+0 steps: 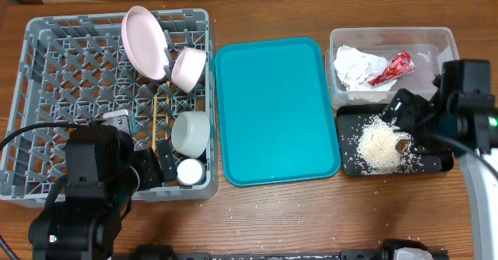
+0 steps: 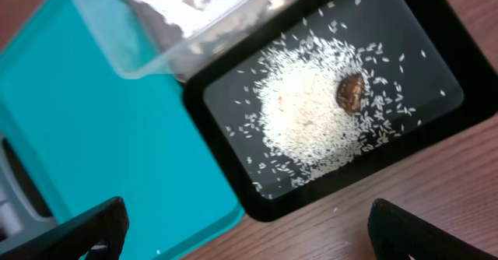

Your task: Sort waste into correct bins and load items into the dishwasher

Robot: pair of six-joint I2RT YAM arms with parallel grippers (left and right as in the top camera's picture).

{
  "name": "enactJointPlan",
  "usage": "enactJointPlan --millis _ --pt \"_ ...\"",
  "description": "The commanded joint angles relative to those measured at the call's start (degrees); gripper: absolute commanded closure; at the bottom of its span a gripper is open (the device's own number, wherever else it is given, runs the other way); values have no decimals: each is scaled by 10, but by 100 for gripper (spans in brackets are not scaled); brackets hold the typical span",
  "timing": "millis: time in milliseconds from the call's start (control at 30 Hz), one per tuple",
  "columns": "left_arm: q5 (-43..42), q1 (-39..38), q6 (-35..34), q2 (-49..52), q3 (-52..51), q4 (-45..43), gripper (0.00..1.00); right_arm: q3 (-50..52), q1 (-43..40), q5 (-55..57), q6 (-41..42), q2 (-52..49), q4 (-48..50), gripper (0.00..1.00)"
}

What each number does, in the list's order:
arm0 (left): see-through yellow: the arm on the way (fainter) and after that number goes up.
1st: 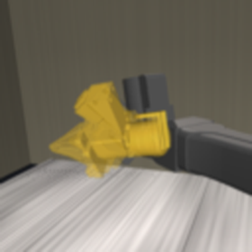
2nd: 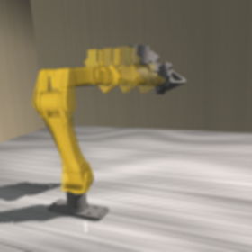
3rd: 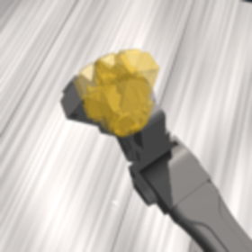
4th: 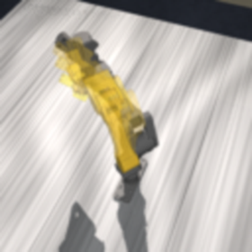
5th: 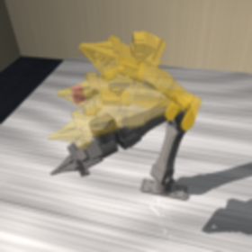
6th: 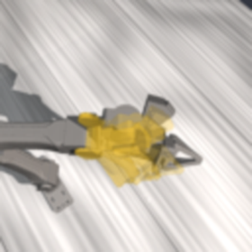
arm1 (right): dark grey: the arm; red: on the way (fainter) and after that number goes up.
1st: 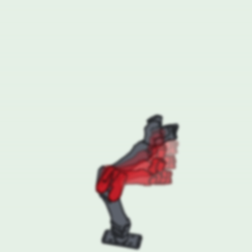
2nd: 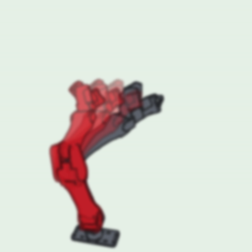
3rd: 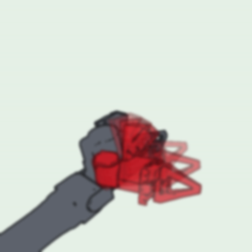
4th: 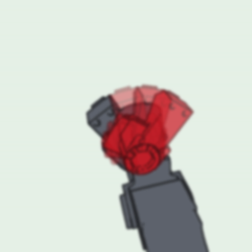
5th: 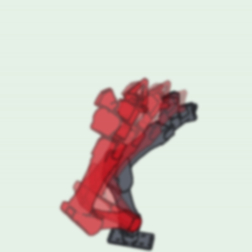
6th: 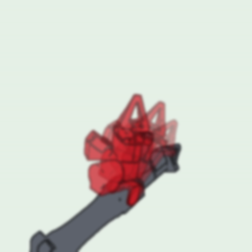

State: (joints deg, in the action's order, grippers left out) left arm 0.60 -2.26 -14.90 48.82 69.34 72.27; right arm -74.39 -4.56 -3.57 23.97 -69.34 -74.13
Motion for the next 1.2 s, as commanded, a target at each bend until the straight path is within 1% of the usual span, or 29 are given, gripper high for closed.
enactJointPlan --millis 0,133,200,300,400,433,467,600,800,900,967,1067,1167 --pt "-6 -3 -8 -1 -3 -1 0 -3 28 5 1 58 4 0" --pt "-6 -3 -8 -1 -3 -1 0 -3 57 9 -4 115 -1 0" --pt "-6 -3 -8 -1 -3 -1 0 -3 67 32 -40 147 -33 0" --pt "-6 -3 -8 -1 -3 -1 0 -2 73 48 -56 186 -76 0" --pt "-6 -3 -8 -1 -3 -1 0 6 76 73 -63 216 -49 0" --pt "-6 -3 -8 -1 -3 -1 0 15 76 75 -68 227 -20 0" --pt "-6 -3 -8 -1 -3 -1 0 31 76 74 -80 241 25 0" --pt "-6 -3 -8 -1 -3 -1 1 116 81 59 -82 282 213 0" --pt "-6 -3 -8 -1 -3 -1 0 317 94 -21 -92 342 534 0" --pt "-6 -3 -8 -1 -3 -1 0 405 94 -37 -91 373 636 0" --pt "-6 -3 -8 -1 -3 -1 0 459 94 -37 -90 397 680 0" --pt "-6 -3 -8 -1 -3 0 0 539 94 -36 -90 448 722 0" --pt "-6 -3 -8 -1 -3 -1 0 599 94 -36 -90 496 747 0"
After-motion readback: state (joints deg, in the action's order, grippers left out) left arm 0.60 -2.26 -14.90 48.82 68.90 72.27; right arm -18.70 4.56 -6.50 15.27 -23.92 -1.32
